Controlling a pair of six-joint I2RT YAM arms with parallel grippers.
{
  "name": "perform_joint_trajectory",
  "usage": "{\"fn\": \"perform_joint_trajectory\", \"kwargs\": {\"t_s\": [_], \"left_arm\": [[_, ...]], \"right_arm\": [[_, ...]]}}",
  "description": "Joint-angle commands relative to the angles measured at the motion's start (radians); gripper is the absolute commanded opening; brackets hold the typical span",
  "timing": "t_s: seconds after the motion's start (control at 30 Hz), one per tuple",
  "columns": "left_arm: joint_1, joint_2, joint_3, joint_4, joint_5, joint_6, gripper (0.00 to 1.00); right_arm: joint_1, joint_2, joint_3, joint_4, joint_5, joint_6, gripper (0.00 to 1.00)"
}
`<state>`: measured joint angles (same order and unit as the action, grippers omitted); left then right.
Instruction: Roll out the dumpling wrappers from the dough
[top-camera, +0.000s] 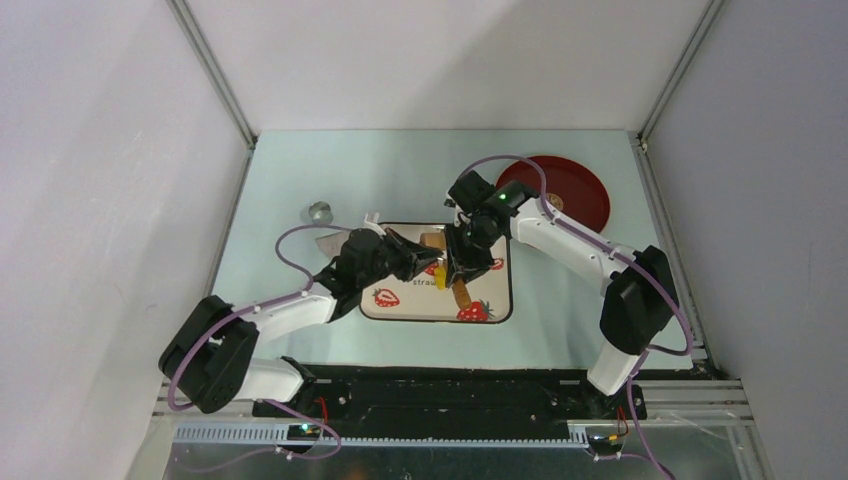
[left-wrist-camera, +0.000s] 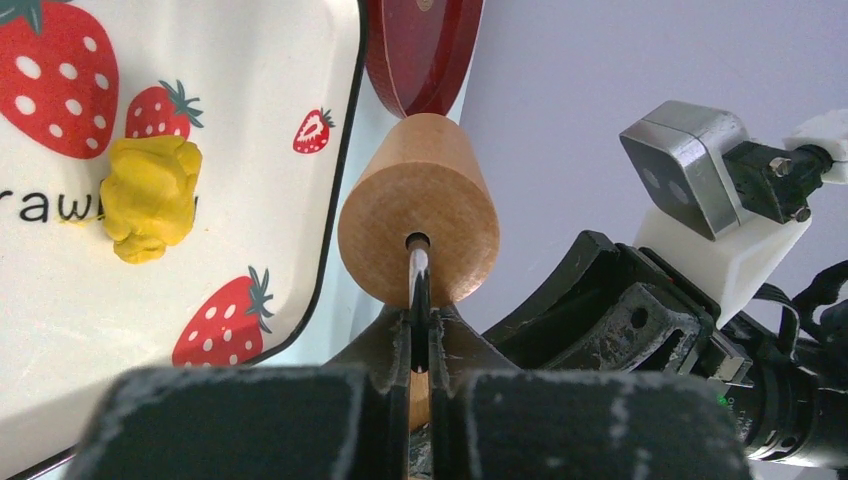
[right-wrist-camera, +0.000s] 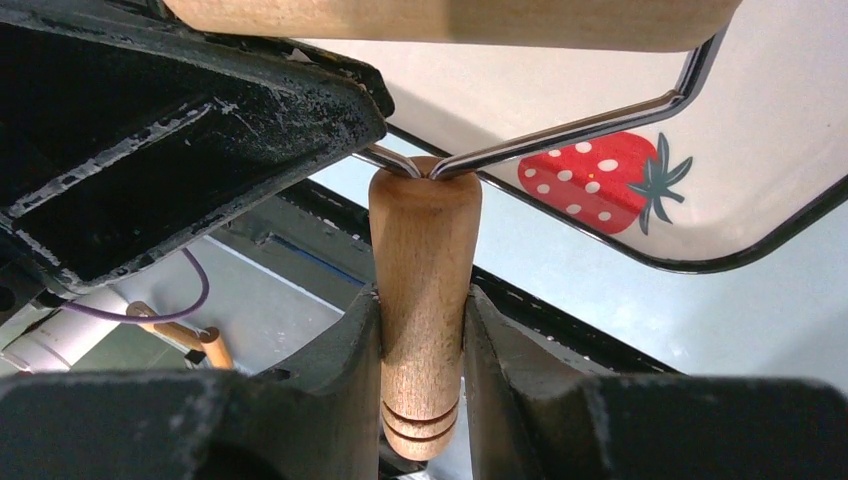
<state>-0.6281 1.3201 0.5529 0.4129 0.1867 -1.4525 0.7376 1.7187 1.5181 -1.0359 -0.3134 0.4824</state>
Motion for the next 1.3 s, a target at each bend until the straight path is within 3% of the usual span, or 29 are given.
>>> {"fn": "perform_joint_trajectory", "kwargs": {"t_s": [0.0,0.03,0.17,0.43,0.63,0.87,0.9,0.97,1.0,1.07,1.17,1.27], "left_arm": [[0.006,-0.029,-0.041,0.106,-0.073,-0.091,0.00],[0.006,-0.032,-0.047,0.115,-0.078,-0.102,0.00],[0.006,-0.050,-0.085,0.160,-0.106,-0.157,0.00],[0.009,-0.058,-0.105,0.188,-0.118,-0.192,0.00],[0.008,-0.062,-0.113,0.194,-0.112,-0.187,0.00],[0.010,-0.059,-0.125,0.195,-0.115,-0.173,0.00],[0.010,-0.058,-0.122,0.195,-0.112,-0.164,0.00],[0.010,-0.057,-0.107,0.195,-0.094,-0.127,0.20],[0.010,-0.055,-0.094,0.194,-0.076,-0.095,0.43],[0.010,-0.063,-0.068,0.185,-0.034,-0.039,0.69],[0.009,-0.099,-0.026,0.103,0.027,0.058,0.86],[0.010,-0.182,0.078,-0.189,0.027,0.296,0.97]], "right_arm": [[0.016,-0.065,-0.055,0.054,-0.026,0.027,0.30],[0.016,-0.088,-0.073,0.085,-0.019,0.035,0.40],[0.020,-0.130,-0.159,0.133,0.021,0.042,0.58],[0.057,-0.133,-0.196,0.184,0.071,0.052,0.65],[0.058,-0.074,-0.180,0.245,0.077,0.084,0.52],[0.061,-0.057,-0.114,0.200,0.092,0.095,0.02],[0.064,-0.055,-0.109,0.180,0.100,0.091,0.00],[0.063,-0.053,-0.092,0.141,0.108,0.076,0.00],[0.063,-0.053,-0.078,0.128,0.113,0.066,0.00],[0.050,-0.055,-0.060,0.088,0.123,0.050,0.00],[0.027,-0.056,-0.020,0.007,0.113,0.015,0.00],[-0.007,-0.058,0.009,-0.067,0.092,-0.017,0.00]]}}
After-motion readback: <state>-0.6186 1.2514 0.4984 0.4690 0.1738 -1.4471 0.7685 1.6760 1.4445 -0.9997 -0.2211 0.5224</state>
